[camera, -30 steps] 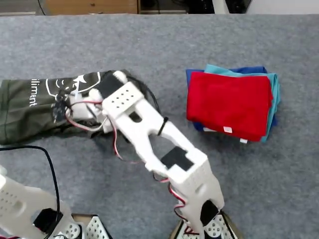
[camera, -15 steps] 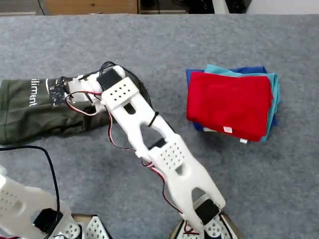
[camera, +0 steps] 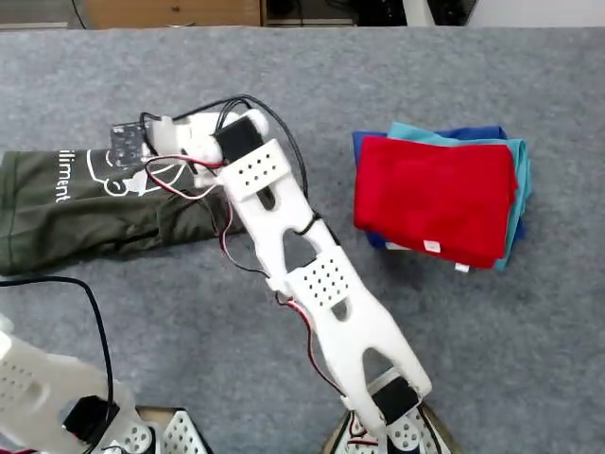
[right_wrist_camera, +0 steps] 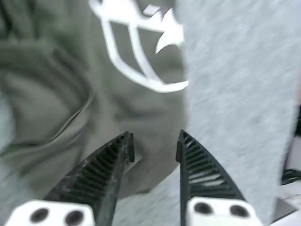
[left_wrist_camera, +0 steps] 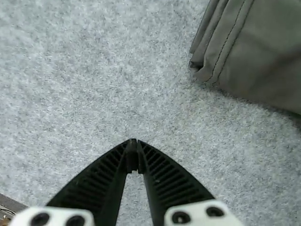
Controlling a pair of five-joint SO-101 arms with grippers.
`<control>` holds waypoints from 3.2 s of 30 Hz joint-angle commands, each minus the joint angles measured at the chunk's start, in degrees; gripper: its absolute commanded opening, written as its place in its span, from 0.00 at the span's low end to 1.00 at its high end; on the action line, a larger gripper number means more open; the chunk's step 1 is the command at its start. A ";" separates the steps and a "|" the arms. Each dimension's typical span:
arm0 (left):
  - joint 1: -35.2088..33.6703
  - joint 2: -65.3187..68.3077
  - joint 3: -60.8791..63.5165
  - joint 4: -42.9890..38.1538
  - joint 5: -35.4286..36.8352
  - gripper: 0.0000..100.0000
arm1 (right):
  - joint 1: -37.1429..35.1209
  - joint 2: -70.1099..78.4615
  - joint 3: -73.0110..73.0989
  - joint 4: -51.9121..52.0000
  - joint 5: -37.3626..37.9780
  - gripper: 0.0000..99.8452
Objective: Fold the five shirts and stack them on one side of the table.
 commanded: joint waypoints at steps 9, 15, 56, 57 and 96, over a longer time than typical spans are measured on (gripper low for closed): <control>-0.79 -3.21 -0.53 -0.18 -0.35 0.02 | -5.49 -19.03 10.33 7.47 -11.25 0.00; -0.79 -3.21 -0.70 -0.18 -0.35 0.02 | -10.95 -21.49 29.05 6.68 -16.35 0.00; 7.38 -2.42 -0.79 -0.88 -0.53 0.02 | 8.04 -17.98 9.45 7.38 -25.76 0.00; 9.32 -1.89 -0.44 -2.11 -0.62 0.02 | 8.48 -18.24 9.63 7.38 -26.20 0.00; 15.82 63.87 -63.03 -5.10 -3.52 0.02 | 9.19 -20.53 15.96 7.30 -26.02 0.00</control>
